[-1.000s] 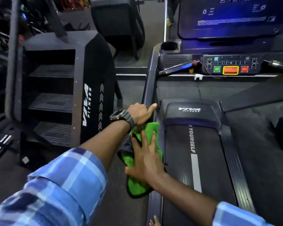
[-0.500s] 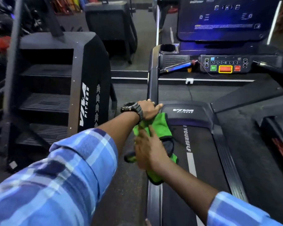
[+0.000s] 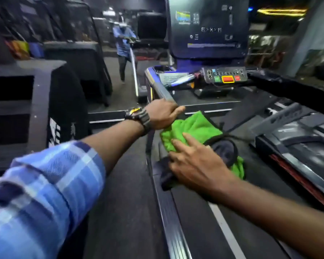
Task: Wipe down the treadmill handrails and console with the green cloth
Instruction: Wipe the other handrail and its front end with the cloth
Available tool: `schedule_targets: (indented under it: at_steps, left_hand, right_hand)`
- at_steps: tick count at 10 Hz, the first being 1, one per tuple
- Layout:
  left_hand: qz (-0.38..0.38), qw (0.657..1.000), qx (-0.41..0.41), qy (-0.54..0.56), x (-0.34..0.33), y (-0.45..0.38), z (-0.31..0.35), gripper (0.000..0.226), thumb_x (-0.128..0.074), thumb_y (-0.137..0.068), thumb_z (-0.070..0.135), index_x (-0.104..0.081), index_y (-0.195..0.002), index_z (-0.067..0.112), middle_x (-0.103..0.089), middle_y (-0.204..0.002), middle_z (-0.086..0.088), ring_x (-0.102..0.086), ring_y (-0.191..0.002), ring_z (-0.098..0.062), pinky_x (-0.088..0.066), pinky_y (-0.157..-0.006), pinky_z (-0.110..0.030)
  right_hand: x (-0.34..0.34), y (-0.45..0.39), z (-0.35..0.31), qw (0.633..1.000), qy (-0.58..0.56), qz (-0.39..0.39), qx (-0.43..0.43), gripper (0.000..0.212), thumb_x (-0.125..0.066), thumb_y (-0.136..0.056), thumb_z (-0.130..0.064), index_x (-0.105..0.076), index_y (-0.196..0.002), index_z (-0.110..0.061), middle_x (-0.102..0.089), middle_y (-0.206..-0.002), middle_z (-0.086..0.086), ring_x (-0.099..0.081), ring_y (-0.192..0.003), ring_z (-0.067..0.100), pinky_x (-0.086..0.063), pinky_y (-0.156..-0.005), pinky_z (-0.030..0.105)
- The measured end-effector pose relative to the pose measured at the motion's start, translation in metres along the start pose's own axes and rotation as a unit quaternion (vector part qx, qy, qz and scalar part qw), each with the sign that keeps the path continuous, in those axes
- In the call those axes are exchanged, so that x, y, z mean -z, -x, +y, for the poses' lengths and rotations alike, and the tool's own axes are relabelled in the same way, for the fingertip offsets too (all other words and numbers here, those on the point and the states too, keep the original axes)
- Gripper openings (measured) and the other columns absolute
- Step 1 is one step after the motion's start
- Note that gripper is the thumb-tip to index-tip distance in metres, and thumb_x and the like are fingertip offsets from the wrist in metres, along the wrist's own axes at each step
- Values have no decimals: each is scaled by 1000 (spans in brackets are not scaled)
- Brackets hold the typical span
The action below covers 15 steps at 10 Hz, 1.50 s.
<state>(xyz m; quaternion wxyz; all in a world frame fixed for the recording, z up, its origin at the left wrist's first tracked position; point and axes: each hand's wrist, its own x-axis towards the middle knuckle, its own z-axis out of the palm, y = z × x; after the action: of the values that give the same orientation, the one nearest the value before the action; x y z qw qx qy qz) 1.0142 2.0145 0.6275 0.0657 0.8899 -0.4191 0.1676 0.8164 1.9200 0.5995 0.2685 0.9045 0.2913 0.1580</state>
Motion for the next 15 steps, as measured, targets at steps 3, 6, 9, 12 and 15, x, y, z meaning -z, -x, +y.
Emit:
schedule_targets:
  at_steps: [3,6,9,12,15]
  left_hand:
    - [-50,998,-21,40,2,0,-5,59,-26,-101,52,-67,-106,11,-68,-110,-20,-63,-104,-38,-49,-85,-37]
    - [-49,991,-34,123,-2,-22,-40,55,-23,-104,46,-69,-117,16,-67,-114,-22,-61,-108,-37,-47,-93,-37]
    - [-10,986,-101,133,-30,-58,-103,64,-20,-96,49,-65,-116,8,-65,-122,-14,-59,-114,-29,-43,-101,-39]
    - [4,974,-177,144,-60,-127,-173,58,-24,-97,50,-66,-116,14,-66,-120,-10,-61,-110,-29,-45,-99,-36]
    - [63,968,-180,165,-84,-154,-211,63,-19,-97,46,-68,-100,8,-67,-102,-13,-61,-95,-32,-47,-89,-41]
  right_hand:
    - [11,4,-11,932,240,-233,140,38,-49,-85,-32,-66,-118,-31,-65,-125,-1,-54,-124,31,-38,-106,56]
    - [0,-84,-18,911,220,-317,-147,56,-26,-103,-36,-18,-153,-11,-14,-159,15,3,-143,52,-10,-102,79]
    - [-64,-35,-15,981,-34,20,-190,35,-45,-90,-30,-70,-112,-20,-68,-119,2,-62,-115,25,-39,-98,30]
    - [-67,-184,32,922,147,-293,-207,59,-25,-101,-40,-15,-154,-15,-1,-163,6,16,-141,52,0,-105,77]
    - [-61,-158,58,950,75,-208,-221,52,-30,-83,-32,-64,-122,-28,-43,-150,-5,-28,-142,39,-30,-106,64]
